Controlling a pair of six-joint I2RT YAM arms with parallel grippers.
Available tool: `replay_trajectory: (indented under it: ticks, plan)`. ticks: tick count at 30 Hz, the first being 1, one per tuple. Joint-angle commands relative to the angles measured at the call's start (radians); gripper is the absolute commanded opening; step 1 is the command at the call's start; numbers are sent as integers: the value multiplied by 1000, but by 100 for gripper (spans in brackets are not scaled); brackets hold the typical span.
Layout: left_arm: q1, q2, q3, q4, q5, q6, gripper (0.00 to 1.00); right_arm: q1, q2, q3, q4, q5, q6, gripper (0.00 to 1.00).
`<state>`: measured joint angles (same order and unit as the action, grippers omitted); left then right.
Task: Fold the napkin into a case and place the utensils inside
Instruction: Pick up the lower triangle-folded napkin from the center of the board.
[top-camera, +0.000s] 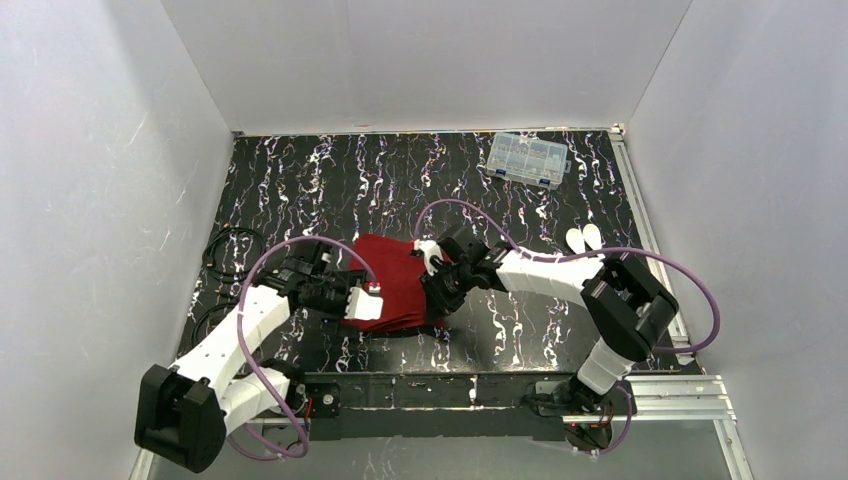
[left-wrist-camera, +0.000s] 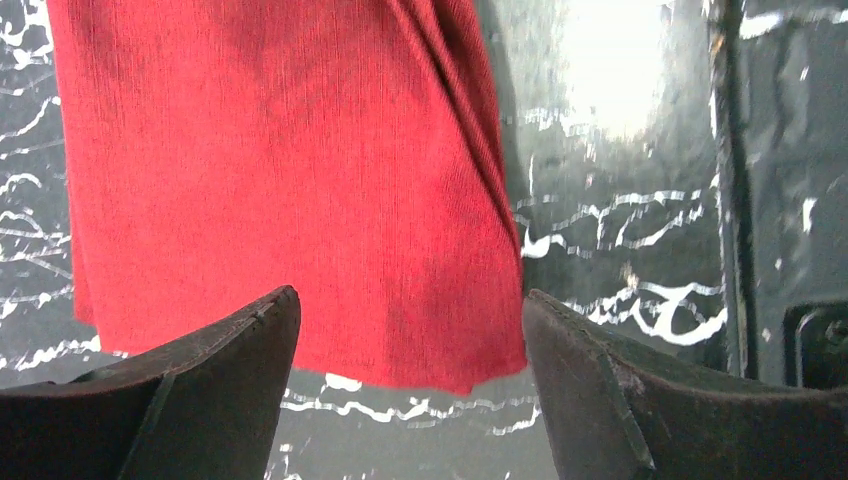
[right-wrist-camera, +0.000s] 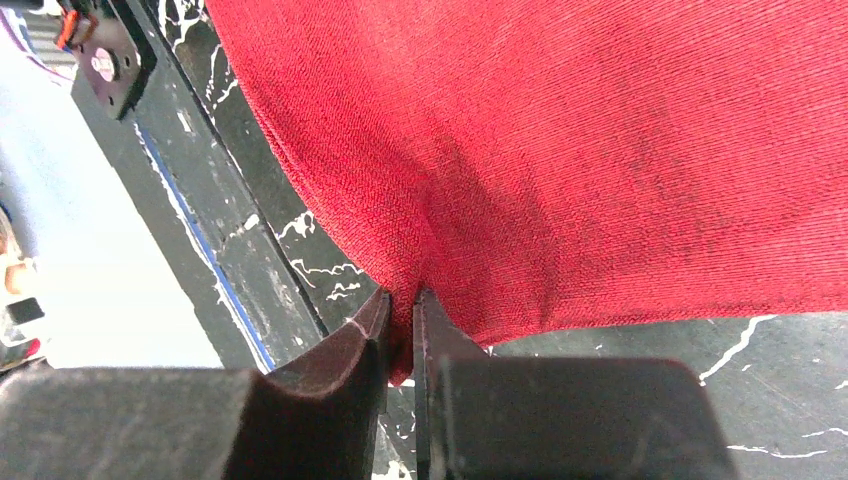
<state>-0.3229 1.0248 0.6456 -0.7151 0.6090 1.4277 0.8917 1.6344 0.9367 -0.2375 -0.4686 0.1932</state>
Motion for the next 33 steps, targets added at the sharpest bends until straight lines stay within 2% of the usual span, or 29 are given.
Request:
replay_trajectory:
  ticks: [1,4,9,12,19,25,33]
  plan:
    - [-98,49,26,96,21,-286,79,-35,26,57,-4,-77,29,18]
    - [-167,113,48,168,-40,-410,82,-52,36,61,2,-98,34,17]
    - [-268,178,83,190,-98,-467,84,-85,59,63,22,-138,57,17]
    - [-288,199,85,277,-156,-522,84,-99,69,57,46,-150,74,17]
    - [-338,253,96,276,-180,-516,83,-145,55,18,129,-193,138,17]
    - [-350,324,110,286,-227,-501,75,-162,47,-13,175,-209,173,17]
    - [-349,398,118,300,-293,-468,58,-194,26,-70,218,-185,203,18]
